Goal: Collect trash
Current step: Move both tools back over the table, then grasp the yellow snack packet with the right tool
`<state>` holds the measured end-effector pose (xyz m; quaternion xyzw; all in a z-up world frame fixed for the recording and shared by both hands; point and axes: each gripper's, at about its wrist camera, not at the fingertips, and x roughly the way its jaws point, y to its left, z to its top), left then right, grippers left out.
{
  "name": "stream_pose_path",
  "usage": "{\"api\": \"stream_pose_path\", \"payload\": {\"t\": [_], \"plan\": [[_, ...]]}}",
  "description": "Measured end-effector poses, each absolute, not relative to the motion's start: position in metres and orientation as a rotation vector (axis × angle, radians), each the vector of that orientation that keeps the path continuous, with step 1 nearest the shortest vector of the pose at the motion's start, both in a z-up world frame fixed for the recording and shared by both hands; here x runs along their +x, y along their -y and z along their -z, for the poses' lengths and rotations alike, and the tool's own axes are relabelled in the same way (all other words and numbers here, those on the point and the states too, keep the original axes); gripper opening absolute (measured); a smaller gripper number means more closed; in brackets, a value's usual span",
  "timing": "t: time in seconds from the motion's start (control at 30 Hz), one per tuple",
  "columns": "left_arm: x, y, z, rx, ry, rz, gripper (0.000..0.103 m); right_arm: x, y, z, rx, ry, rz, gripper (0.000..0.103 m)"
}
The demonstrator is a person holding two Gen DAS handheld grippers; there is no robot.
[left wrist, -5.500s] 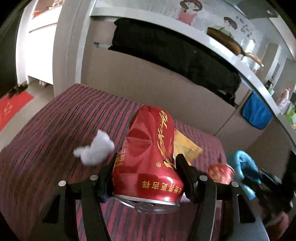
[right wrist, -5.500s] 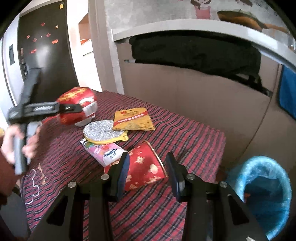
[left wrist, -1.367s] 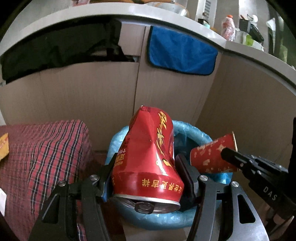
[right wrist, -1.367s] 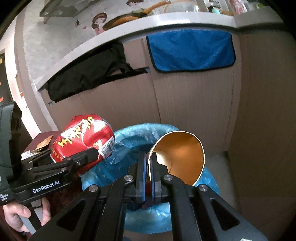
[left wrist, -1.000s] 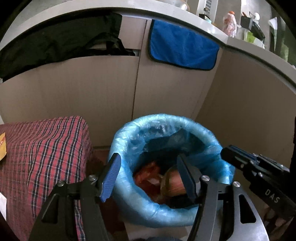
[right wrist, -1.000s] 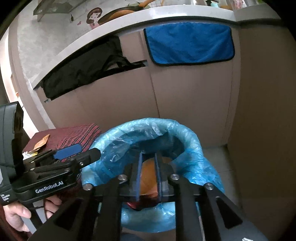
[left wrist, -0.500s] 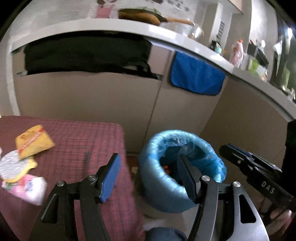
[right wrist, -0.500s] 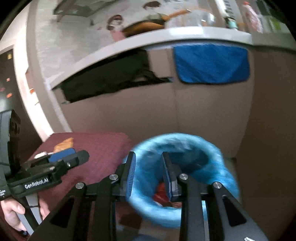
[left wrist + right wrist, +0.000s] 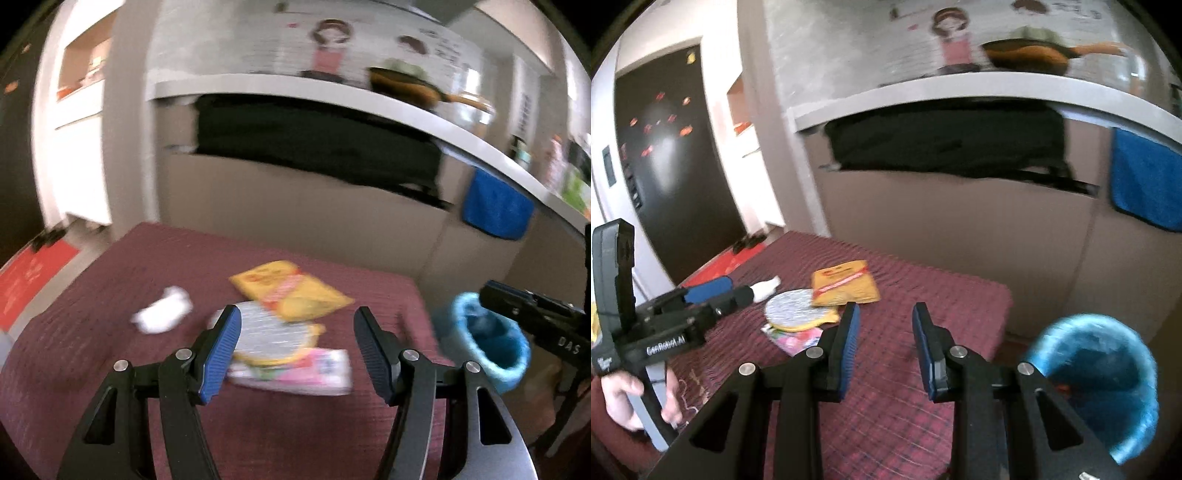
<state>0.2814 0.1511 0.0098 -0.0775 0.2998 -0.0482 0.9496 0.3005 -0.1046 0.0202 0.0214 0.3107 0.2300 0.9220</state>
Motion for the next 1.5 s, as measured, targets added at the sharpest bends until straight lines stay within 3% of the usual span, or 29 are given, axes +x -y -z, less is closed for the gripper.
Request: {"api": "stream_pose_path", "payload": {"t": [0.2, 0.37, 0.7, 1.07, 1.13, 1.17, 1.5], "plan": [[0.277, -0.226, 0.012, -0.263, -0.600, -0.019, 0.064, 0.329, 0.052, -0.001, -0.009, -0.723, -0.561, 0.028], [0.283, -0.244, 0.033, -0.321, -0.639, -0.008, 0.064, 0.364, 0.024, 0.017, -0.086, -0.781, -0.567, 0.028], [0.307, -0.236, 0.055, -0.308, -0.711, 0.027, 0.064, 0.428, 0.043, 0.076, 0.244, -1.009, -0.554, 0.029], [0.311, -0.250, 0.065, -0.306, -0.742, -0.002, 0.064, 0.473, 0.039, 0.122, 0.539, -1.098, -0.558, 0.029], [0.310, -0.252, 0.067, -0.309, -0.746, -0.010, 0.064, 0.476, 0.032, 0.121, 0.538, -1.091, -0.591, 0.020], [0.310, -0.253, 0.068, -0.311, -0.748, -0.014, 0.064, 0.476, 0.027, 0.120, 0.520, -1.091, -0.608, 0.007], [0.310, -0.235, 0.066, -0.339, -0.778, 0.043, 0.064, 0.419, 0.046, 0.032, 0.267, -0.872, -0.604, 0.002]]}}
